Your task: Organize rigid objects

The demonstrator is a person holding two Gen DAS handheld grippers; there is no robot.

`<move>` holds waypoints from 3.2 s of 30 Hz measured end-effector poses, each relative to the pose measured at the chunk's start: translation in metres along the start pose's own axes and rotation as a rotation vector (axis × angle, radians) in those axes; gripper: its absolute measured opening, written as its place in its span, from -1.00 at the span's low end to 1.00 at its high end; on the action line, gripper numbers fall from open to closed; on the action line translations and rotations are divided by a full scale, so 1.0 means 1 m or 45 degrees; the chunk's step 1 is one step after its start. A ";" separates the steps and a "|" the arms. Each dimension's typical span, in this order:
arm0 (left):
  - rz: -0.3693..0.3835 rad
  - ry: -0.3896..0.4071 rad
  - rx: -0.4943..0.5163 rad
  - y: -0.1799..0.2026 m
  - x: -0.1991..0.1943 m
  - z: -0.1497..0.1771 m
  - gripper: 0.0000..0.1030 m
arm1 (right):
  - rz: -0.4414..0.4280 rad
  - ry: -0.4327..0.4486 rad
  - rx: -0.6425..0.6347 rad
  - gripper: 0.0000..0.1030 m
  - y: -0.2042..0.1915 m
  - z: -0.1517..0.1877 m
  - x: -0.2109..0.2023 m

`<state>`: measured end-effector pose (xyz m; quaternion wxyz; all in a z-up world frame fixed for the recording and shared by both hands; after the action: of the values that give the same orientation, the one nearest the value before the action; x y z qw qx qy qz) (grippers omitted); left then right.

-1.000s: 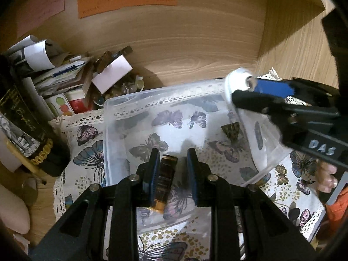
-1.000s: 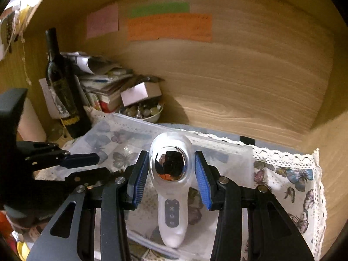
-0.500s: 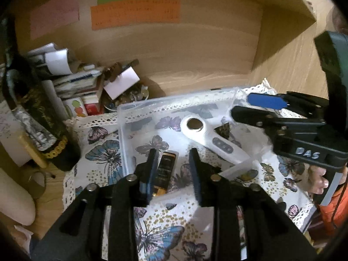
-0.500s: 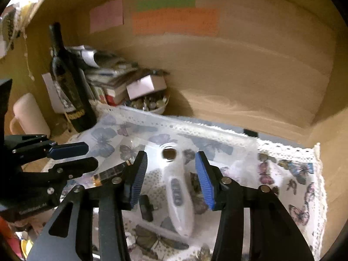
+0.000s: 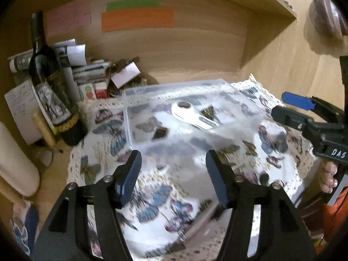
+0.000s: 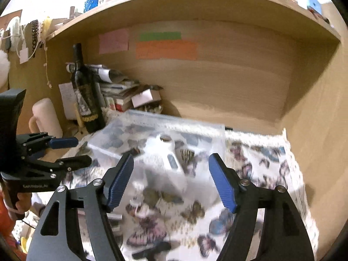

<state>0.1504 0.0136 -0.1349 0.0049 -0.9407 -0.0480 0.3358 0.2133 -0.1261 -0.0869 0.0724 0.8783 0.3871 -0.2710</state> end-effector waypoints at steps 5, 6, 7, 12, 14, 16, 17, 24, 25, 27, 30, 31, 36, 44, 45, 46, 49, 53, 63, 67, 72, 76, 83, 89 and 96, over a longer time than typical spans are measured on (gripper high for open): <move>0.039 -0.029 -0.011 0.018 -0.006 0.022 0.19 | 0.010 -0.058 0.062 0.33 0.000 0.037 -0.004; 0.052 -0.039 -0.013 0.022 -0.007 0.027 0.19 | 0.000 -0.084 0.076 0.33 -0.001 0.047 -0.003; 0.059 -0.043 -0.014 0.026 -0.007 0.031 0.19 | -0.007 -0.104 0.086 0.33 -0.001 0.054 -0.002; 0.110 -0.059 -0.005 0.049 -0.011 0.046 0.17 | -0.041 -0.209 0.134 0.33 -0.006 0.093 0.006; 0.130 -0.068 0.002 0.058 -0.011 0.051 0.08 | -0.055 -0.232 0.160 0.33 -0.007 0.104 0.008; 0.139 -0.079 0.017 0.065 -0.010 0.056 -0.03 | -0.074 -0.255 0.191 0.33 -0.008 0.114 0.011; 0.145 -0.084 0.023 0.069 -0.010 0.059 -0.07 | -0.078 -0.261 0.206 0.33 -0.009 0.118 0.012; 0.172 -0.115 0.048 0.086 0.001 0.071 -0.16 | -0.109 -0.291 0.247 -0.05 -0.014 0.136 0.016; 0.170 -0.123 0.046 0.087 0.004 0.073 -0.17 | -0.107 -0.285 0.245 -0.17 -0.015 0.136 0.015; 0.174 -0.146 0.038 0.089 0.011 0.078 -0.25 | -0.123 -0.280 0.255 -0.39 -0.016 0.136 0.013; 0.183 -0.163 0.030 0.091 0.019 0.083 -0.29 | -0.110 -0.267 0.251 -0.48 -0.013 0.135 0.011; 0.182 -0.157 0.030 0.091 0.019 0.082 -0.29 | -0.103 -0.260 0.246 -0.53 -0.012 0.134 0.009; 0.187 -0.140 0.000 0.088 0.017 0.077 -0.29 | -0.065 -0.214 0.226 -0.59 -0.006 0.122 0.003; 0.174 -0.038 -0.039 0.072 -0.002 0.047 -0.29 | -0.040 -0.123 0.200 -0.59 0.002 0.096 -0.006; 0.168 -0.019 -0.044 0.069 -0.004 0.042 -0.29 | -0.035 -0.107 0.193 -0.59 0.003 0.091 -0.007; 0.160 -0.002 -0.048 0.067 -0.006 0.037 -0.29 | -0.030 -0.095 0.189 -0.59 0.004 0.087 -0.008; 0.141 0.049 -0.066 0.057 -0.011 0.020 -0.29 | -0.016 -0.042 0.174 -0.59 0.008 0.068 -0.012; 0.107 0.111 -0.088 0.044 -0.015 -0.004 -0.29 | -0.005 0.018 0.151 -0.59 0.013 0.046 -0.014; 0.046 0.173 -0.137 0.011 -0.004 -0.051 -0.29 | 0.040 0.130 0.072 -0.59 0.026 -0.011 -0.005; 0.019 0.154 -0.138 0.002 0.012 -0.061 -0.29 | 0.052 0.123 0.063 -0.59 0.033 -0.023 0.011; 0.001 0.099 -0.112 0.000 0.039 -0.064 -0.29 | 0.063 0.051 0.062 -0.59 0.045 -0.022 0.039; 0.005 0.043 -0.095 0.003 0.060 -0.062 -0.29 | 0.068 -0.026 0.057 -0.59 0.051 -0.013 0.061; 0.005 -0.040 -0.064 0.009 0.088 -0.053 -0.29 | 0.047 -0.139 0.074 -0.59 0.058 0.004 0.090; 0.013 -0.096 -0.039 0.012 0.103 -0.046 -0.29 | 0.050 -0.199 0.077 -0.58 0.060 0.015 0.102; 0.017 -0.088 -0.049 0.010 0.098 -0.048 -0.29 | 0.048 -0.197 0.076 -0.35 0.057 0.014 0.098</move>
<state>0.2570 0.0135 -0.1595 -0.0172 -0.9287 -0.0483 0.3672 0.3026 -0.1076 -0.1556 0.0811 0.8636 0.3554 -0.3482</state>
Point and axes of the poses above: each gripper's, at about its wrist camera, not at the fingertips, and x roughly the way its jaws point, y to its right, z to its underside, the point moved 10 cm from there along x, roughly the way its jaws point, and after that the axes turned 8 degrees about -z, right-handed, at the moved point
